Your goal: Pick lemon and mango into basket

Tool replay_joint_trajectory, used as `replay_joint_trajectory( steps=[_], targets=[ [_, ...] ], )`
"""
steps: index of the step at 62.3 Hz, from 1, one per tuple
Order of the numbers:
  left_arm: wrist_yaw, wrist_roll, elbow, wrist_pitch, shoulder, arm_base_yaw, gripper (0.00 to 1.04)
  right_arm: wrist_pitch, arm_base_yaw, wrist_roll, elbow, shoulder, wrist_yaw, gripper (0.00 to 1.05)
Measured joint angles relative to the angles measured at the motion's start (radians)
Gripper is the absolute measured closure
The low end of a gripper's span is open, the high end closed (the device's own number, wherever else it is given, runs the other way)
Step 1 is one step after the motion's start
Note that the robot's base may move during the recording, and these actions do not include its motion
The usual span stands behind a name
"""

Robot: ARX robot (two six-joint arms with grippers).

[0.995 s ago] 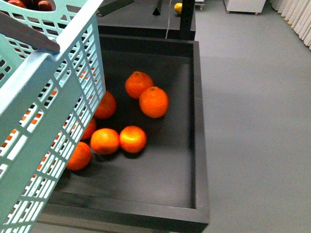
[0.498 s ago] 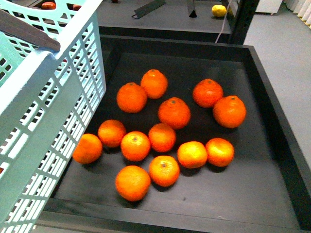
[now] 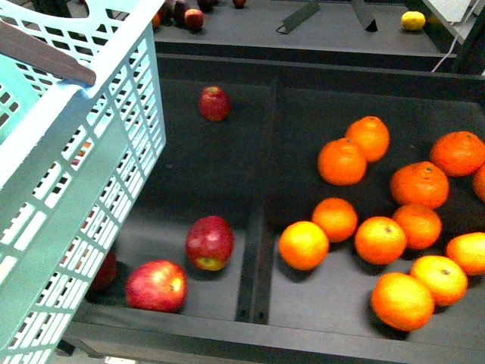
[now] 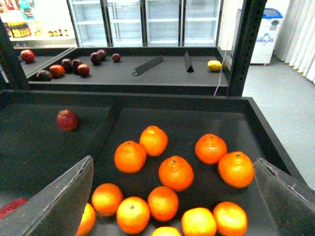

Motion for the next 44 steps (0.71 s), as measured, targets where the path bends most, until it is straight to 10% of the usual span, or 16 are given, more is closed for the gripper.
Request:
replay_joint_trajectory(
  steps=[44],
  targets=[
    [0.002, -0.001, 0.0, 0.0, 0.0, 0.0, 0.9, 0.0, 0.0, 0.0, 0.0, 0.0, 0.0, 0.09]
  ],
)
